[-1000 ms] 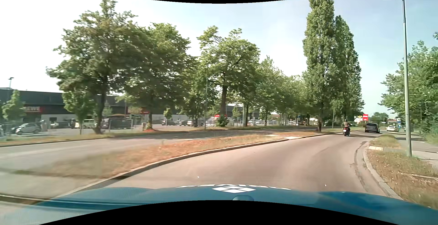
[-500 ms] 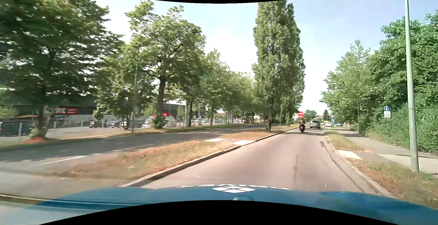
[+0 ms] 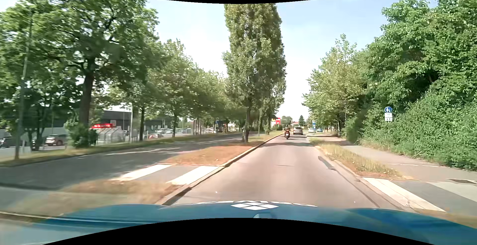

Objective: Follow the waypoints while adhering to traffic rules and regulations

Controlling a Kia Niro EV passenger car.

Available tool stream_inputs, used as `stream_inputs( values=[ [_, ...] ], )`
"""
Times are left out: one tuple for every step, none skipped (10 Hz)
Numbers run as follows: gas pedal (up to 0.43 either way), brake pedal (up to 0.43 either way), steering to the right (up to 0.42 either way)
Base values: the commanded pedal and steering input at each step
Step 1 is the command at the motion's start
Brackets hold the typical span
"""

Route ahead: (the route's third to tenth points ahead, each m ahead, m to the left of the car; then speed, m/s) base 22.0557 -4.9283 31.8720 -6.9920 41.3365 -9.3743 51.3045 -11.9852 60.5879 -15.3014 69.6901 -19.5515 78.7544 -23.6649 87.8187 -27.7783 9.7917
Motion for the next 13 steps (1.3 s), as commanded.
stream_inputs(
  values=[
    [0.248,0.000,0.129],
    [0.260,0.000,0.107],
    [0.260,0.000,0.093],
    [0.268,0.000,0.074],
    [0.268,0.000,0.060],
    [0.268,0.000,0.054],
    [0.268,0.000,0.054],
    [0.268,0.000,0.045],
    [0.268,0.000,0.034],
    [0.268,0.000,0.031],
    [0.268,0.000,0.029],
    [0.268,0.000,0.020],
    [0.268,0.000,0.015]
  ],
)
